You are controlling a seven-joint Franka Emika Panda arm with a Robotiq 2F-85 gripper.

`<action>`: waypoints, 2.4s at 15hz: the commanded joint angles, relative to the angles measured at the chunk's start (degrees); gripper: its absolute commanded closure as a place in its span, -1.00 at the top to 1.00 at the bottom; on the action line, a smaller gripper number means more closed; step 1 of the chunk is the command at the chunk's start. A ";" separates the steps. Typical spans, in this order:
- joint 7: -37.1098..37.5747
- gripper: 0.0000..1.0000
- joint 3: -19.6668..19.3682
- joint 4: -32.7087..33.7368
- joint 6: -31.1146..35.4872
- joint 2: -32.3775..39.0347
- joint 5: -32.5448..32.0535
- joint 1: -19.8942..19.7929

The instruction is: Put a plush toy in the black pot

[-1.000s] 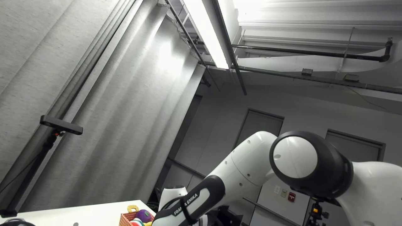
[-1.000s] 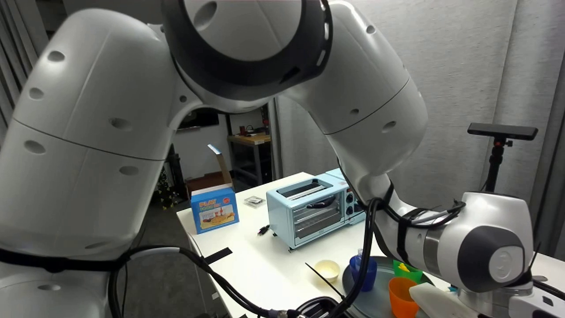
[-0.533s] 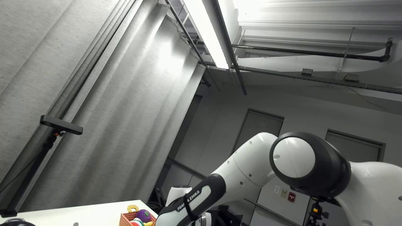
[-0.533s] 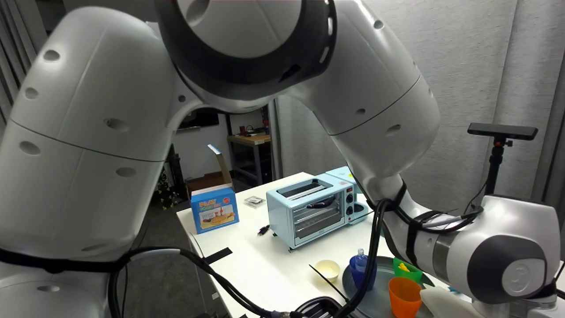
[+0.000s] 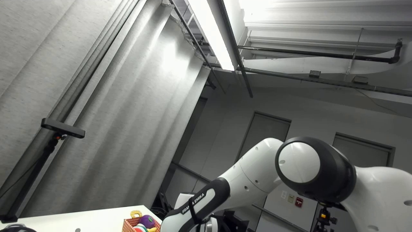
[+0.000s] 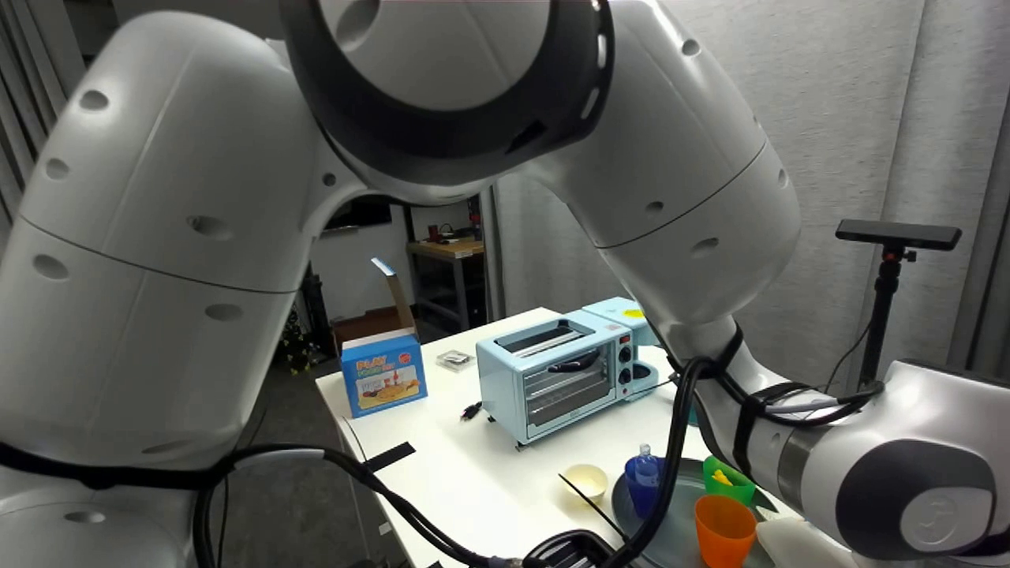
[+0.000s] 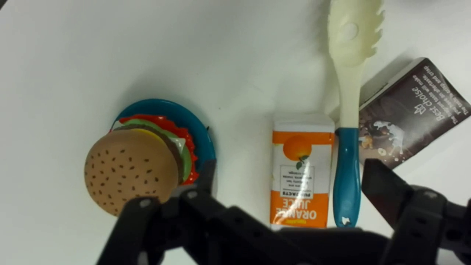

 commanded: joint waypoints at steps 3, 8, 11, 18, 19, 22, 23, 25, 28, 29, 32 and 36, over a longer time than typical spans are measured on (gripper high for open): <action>-4.50 1.00 1.94 1.01 0.83 1.29 4.05 -2.98; -6.49 0.26 2.40 1.28 0.79 1.93 5.43 -4.07; -7.47 -0.24 2.53 1.22 0.82 1.97 5.89 -4.47; -8.39 -0.16 2.56 1.97 0.26 2.08 5.94 -4.87; -8.53 0.16 2.53 2.20 0.03 2.09 5.73 -4.82; -8.13 0.43 2.21 2.62 -0.45 2.44 4.99 -4.33; -8.21 0.59 2.29 2.71 -0.55 2.56 5.03 -4.36; -8.28 0.87 2.32 2.87 -0.63 2.83 4.98 -4.36; -8.80 1.00 2.49 3.65 -0.75 3.71 5.06 -4.58; -9.03 1.00 2.54 3.89 -0.79 4.00 5.08 -4.64; -9.98 1.00 2.78 4.75 -0.98 4.88 5.25 -4.93; -14.27 1.00 3.74 5.99 -1.65 5.97 5.10 -6.06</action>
